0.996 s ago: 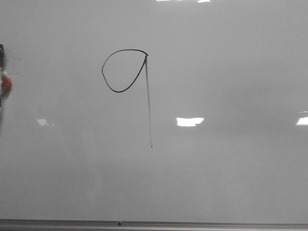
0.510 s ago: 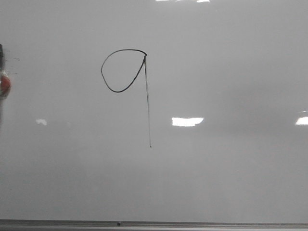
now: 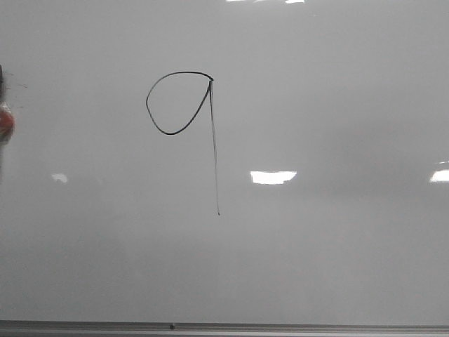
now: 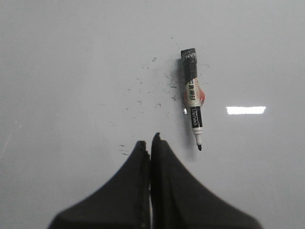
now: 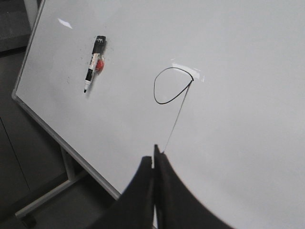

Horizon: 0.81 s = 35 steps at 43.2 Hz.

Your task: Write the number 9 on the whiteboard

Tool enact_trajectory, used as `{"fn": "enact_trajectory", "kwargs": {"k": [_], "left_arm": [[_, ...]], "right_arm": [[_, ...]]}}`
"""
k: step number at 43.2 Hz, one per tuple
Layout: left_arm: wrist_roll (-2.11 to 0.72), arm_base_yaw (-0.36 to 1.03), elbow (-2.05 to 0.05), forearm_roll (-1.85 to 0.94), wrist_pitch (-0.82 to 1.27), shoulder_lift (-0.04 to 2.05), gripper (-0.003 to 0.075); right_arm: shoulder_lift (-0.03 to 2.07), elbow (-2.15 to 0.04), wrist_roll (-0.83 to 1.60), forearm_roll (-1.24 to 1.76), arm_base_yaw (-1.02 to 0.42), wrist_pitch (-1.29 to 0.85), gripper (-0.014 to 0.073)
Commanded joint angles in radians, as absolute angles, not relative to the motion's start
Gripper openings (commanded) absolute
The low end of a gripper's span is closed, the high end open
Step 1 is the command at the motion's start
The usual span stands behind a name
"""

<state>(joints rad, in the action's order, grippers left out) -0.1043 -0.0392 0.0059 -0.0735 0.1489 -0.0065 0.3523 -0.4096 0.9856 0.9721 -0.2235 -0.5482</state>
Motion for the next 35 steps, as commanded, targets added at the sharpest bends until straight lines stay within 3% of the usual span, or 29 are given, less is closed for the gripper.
{"fn": "enact_trajectory", "kwargs": {"k": [1, 21, 28, 35], "left_arm": [[-0.095, -0.039, 0.009, -0.075, 0.074, -0.026, -0.0019], [-0.095, -0.039, 0.009, -0.075, 0.074, -0.026, -0.0019], [-0.095, -0.039, 0.009, -0.075, 0.074, -0.026, -0.0019], [-0.095, -0.039, 0.009, -0.075, 0.074, -0.026, -0.0019]], "right_arm": [[0.359, -0.435, 0.988, 1.010, -0.218, -0.508, -0.0068], [0.359, -0.432, 0.988, 1.010, -0.218, -0.504, -0.0068], [0.345, -0.395, 0.982, 0.957, -0.218, -0.371, -0.0068], [0.290, -0.336, 0.714, 0.653, -0.218, -0.217, -0.0068]]}}
